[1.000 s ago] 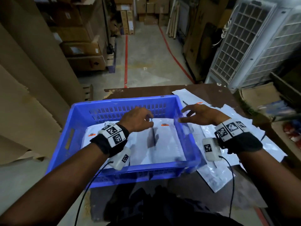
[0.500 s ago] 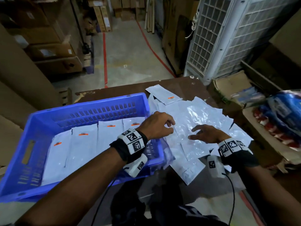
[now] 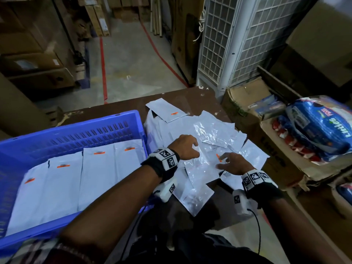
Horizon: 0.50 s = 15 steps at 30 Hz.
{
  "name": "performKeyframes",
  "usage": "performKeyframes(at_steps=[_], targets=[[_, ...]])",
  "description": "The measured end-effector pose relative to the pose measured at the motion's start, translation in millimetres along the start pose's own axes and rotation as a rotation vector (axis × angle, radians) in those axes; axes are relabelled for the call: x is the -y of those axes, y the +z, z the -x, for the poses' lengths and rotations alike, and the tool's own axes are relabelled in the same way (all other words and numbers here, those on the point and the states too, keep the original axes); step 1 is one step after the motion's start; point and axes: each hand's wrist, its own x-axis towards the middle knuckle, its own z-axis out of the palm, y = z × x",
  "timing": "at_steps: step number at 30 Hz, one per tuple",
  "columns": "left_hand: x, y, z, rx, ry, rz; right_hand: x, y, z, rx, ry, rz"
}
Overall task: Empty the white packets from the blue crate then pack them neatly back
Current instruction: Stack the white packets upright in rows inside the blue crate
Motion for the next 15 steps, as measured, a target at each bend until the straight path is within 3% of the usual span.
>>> performKeyframes(at_steps=[7,15], targets=[[-13,34,-19,0.151,0.023,-0.315,-9,-18,-23,-0.102,-0.009,-0.017],[-6,68,-33,0.134,0.056,-0.658,-2,3,-40,-0.038,-0.026,0.103]])
